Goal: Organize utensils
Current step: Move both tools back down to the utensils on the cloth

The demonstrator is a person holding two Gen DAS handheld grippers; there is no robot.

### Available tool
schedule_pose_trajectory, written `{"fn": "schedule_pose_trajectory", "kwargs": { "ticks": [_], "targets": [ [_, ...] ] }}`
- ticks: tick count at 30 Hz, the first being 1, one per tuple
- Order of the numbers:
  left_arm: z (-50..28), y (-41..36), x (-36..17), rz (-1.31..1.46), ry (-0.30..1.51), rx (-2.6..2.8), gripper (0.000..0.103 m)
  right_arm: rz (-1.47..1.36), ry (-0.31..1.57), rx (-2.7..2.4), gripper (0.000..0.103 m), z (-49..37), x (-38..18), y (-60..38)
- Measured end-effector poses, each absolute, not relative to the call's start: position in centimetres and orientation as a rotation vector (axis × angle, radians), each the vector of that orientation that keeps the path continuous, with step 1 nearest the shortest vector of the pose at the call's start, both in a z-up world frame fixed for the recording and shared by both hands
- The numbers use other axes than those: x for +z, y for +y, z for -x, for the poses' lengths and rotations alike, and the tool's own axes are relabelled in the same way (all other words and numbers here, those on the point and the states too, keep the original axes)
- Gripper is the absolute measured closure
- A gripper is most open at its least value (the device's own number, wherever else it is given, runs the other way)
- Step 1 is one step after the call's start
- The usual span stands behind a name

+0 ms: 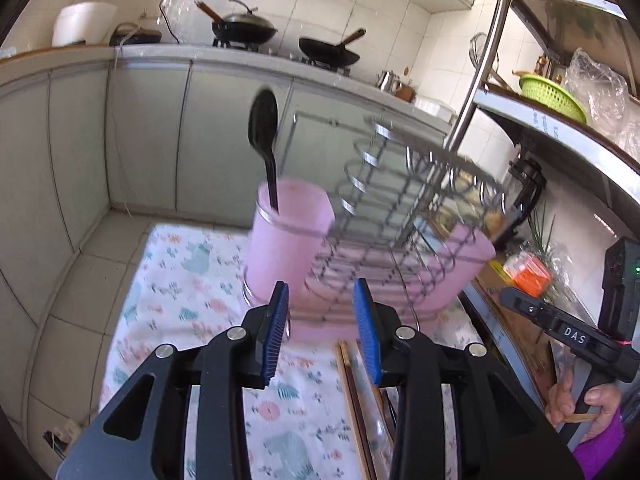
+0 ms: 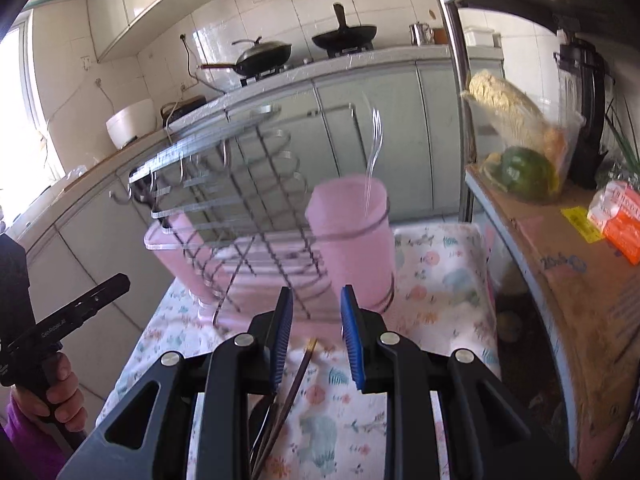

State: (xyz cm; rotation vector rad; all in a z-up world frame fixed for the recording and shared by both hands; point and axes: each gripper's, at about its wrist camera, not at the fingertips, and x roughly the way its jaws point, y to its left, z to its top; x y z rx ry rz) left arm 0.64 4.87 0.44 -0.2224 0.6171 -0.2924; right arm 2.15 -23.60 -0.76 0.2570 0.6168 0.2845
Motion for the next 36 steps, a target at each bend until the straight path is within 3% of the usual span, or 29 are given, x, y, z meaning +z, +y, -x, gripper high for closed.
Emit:
{"fn": "schedule_pose_trajectory", "kwargs": {
  "ticks": [13, 15, 18, 32, 36],
  "targets": [
    [-2.3, 3.1, -7.9, 0.345, 0.973, -0.418, 0.070, -0.333, 0.817, 0.334, 0.079, -2.3, -6.7, -22.6],
    [-2.9, 2.8, -8.9, 0.381, 1.022, -0.437, 0.077, -0.347, 0.842, 0.349, 0.079, -2.5, -7.4, -22.5],
    [-3.9, 2.5, -10.2, 0.430, 1.082, -0.458, 0.078, -0.359, 0.867, 0.366, 0.079, -2.7, -8.0, -22.1],
    [-6.9, 1.2, -13.1, 0.525, 1.178, -0.468, 0.097, -0.387, 0.910, 0.385, 0.079, -3.6, -9.6, -22.1],
    [-6.5, 2.4, -12.8, 0.541, 1.168, -0.442, 0.097, -0.406, 0.924, 0.401, 0.079, -3.9, -9.8, -21.9]
  ]
}}
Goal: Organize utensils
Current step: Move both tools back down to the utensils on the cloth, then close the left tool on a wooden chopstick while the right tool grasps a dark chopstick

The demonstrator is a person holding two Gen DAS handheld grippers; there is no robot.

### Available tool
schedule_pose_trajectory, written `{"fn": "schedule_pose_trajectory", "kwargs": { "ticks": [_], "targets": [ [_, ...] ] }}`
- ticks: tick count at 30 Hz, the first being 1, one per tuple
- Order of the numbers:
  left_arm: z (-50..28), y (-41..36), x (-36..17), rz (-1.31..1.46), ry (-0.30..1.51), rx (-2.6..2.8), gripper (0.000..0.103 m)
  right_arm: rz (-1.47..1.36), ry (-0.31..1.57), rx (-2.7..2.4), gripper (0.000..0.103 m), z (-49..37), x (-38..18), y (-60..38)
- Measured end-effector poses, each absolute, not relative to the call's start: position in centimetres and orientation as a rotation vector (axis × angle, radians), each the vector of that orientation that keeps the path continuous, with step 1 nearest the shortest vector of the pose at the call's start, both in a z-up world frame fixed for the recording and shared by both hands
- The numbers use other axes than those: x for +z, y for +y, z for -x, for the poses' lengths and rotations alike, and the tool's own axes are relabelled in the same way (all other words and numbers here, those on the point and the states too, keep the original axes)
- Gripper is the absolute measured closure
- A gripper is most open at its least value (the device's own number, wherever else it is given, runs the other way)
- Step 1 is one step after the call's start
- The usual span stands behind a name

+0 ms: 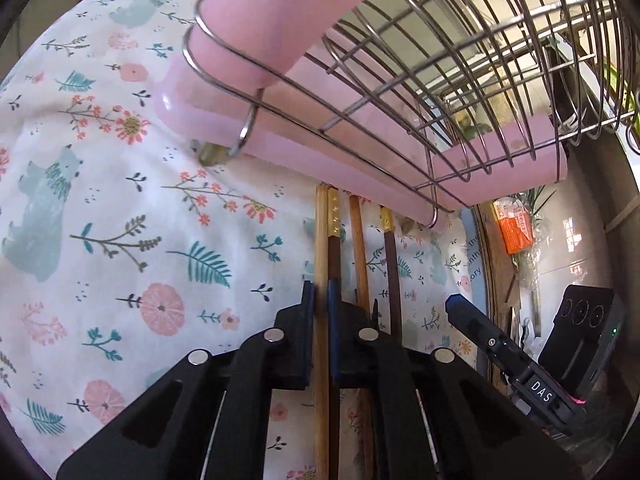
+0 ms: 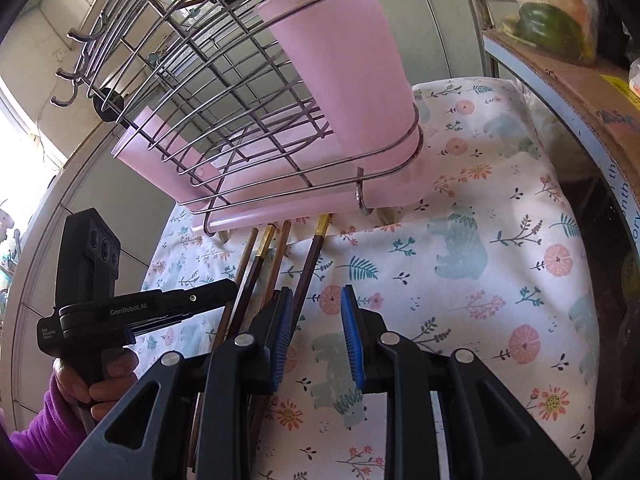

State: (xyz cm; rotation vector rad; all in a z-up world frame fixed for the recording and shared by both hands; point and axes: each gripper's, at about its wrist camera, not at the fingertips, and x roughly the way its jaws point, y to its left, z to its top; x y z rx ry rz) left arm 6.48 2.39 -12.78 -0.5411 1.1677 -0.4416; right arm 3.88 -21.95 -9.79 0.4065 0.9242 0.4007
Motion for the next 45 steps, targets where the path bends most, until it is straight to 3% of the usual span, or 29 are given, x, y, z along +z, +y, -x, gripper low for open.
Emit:
{"fn": "schedule_pose_trajectory", "kwargs": {
  "ticks": [17, 19, 21, 27, 45],
  "targets": [
    [-5.0, 3.9, -11.4, 0.386, 1.135, -0.259, 0.097, -0.479, 1.120, 0.418, 0.079, -8.1, -12.9, -18.7],
    [-5.3, 3.7, -11.3, 0.375, 1.141, -0.252, 0.097, -0.475, 1.144, 0.409, 0.083, -8.4, -13.5, -18.3],
    [-5.5, 3.7, -11.2, 0.366, 1.150, -0.252, 0.097, -0.457, 1.151, 0.418, 0.093, -8.4, -13.5, -18.3],
    [-5.8, 3.7, -11.0, 0.342, 1.166, -0.249, 0.097, -0.375, 1.200, 0.432, 0.097, -8.1, -12.7, -18.7],
    [-6.8, 2.5, -11.2, 0.266, 1.230, -0.248, 0.096, -0.335, 1.240, 0.419, 0.089, -8.4, -11.4, -19.8]
  ]
}}
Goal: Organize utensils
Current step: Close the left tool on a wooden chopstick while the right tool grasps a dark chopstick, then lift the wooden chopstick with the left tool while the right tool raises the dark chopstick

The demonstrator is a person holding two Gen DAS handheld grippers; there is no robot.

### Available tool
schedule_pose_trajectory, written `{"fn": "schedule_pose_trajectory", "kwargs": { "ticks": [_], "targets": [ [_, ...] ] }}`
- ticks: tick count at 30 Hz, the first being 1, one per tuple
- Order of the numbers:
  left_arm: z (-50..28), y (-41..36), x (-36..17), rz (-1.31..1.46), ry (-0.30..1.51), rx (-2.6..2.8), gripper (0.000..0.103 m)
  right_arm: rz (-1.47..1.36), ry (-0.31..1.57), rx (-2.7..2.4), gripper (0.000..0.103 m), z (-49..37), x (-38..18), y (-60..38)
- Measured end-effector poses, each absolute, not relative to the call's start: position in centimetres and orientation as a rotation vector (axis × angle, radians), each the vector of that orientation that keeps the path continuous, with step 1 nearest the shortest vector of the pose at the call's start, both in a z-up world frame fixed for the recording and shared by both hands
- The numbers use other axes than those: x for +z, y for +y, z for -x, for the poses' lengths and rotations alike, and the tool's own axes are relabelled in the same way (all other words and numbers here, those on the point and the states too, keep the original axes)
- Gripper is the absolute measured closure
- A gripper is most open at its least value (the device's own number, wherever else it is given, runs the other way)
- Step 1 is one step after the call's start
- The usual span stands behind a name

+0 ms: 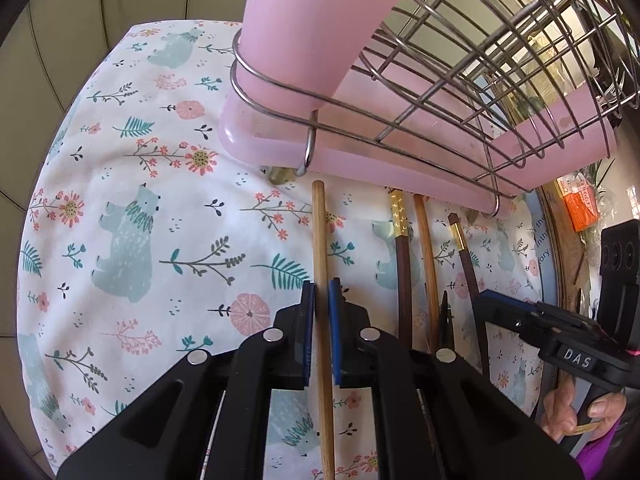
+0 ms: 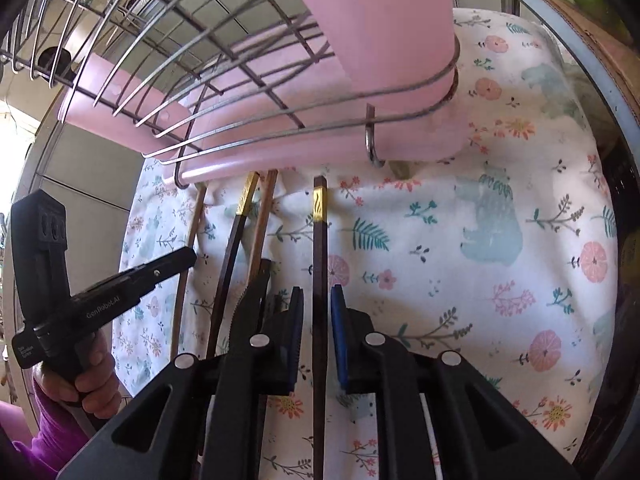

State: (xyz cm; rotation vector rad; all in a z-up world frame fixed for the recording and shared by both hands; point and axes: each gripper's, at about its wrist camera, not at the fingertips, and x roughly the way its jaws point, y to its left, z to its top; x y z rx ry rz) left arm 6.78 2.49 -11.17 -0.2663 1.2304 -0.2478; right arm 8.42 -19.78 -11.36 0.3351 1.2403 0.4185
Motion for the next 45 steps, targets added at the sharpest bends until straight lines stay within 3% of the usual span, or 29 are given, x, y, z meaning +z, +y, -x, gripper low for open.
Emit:
{"fn": "schedule_pose_trajectory", "kwargs": {
  "ticks": [14, 20, 36, 45],
  "targets": [
    [-8.8, 1.0, -11.3, 0.161, 1.286, -0.253, 0.095, -0.300, 1.270, 0.409, 0.089, -11.2, -12.6, -19.1],
    [-9.9, 0.9, -11.7, 0.163, 1.322, -0.251, 0.095, -0.296, 1.236, 0.411, 0.096, -10.5, -12.3, -19.5],
    [-5.8, 1.5, -9.0, 0.196, 1.211, -0.343, 0.097, -0.313, 1.146, 0.440, 0.097, -6.5, -9.7, -19.8],
    [-3.2, 2.7, -4.9, 0.234, 1.040, -0.388, 0.097, -0.323, 1.008, 0.446, 0.097, -4.2, -6.4, -21.0]
  ]
}}
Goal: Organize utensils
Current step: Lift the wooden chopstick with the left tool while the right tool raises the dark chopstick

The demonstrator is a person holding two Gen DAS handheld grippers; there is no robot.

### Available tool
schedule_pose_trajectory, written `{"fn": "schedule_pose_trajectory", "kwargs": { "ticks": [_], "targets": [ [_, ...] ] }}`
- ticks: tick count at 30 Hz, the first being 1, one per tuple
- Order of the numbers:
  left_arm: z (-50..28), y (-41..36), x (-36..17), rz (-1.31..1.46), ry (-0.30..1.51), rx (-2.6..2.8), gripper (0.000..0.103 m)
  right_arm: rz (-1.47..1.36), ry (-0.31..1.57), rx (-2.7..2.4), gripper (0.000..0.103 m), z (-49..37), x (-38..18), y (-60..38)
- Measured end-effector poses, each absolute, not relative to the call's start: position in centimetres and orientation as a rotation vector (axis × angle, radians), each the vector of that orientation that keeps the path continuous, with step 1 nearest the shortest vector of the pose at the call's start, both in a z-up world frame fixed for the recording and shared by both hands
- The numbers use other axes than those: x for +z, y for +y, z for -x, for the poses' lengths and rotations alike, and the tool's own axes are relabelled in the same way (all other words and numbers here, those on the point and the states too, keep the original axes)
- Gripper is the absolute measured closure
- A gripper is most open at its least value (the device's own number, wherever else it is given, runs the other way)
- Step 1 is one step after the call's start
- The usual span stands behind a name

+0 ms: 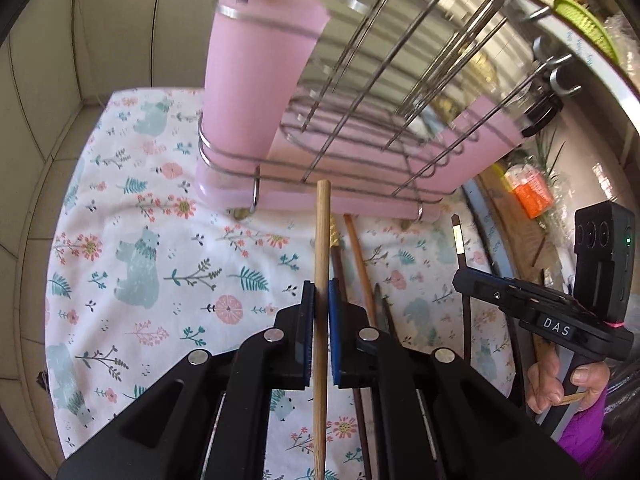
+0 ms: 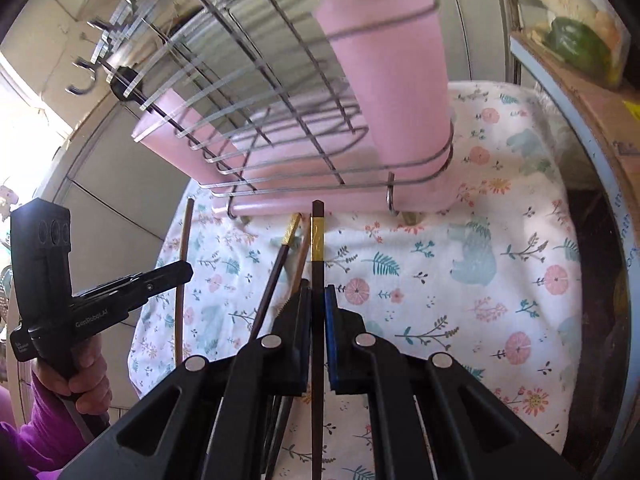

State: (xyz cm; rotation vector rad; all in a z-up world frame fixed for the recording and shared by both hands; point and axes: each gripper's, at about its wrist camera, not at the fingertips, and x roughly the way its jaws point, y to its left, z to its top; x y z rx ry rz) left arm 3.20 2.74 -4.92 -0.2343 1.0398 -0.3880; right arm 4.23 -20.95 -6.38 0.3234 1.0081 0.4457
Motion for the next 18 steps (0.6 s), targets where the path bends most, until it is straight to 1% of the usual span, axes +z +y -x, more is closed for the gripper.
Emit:
{"fn": "schedule_pose_trajectory", "kwargs": {
  "ticks": [7, 10, 18],
  "targets": [
    [-0.2, 4.8, -1.7, 0.269, 0.854, -0.387, 0.097, -0.325, 0.865, 0.423, 0.097, -2.0, -3.1, -22.4],
    [0.7, 4.4, -0.1, 0.282, 0.776, -0.385, 0.097, -0.319, 0.804, 0.418, 0.097, -1.3, -1.5, -22.9],
    [0.8, 5.5, 5.8, 0.325, 0.570, -0.380, 0.097, -0.311, 0.627, 0.398, 0.097, -0.8, 4.6, -24.9]
  ]
}}
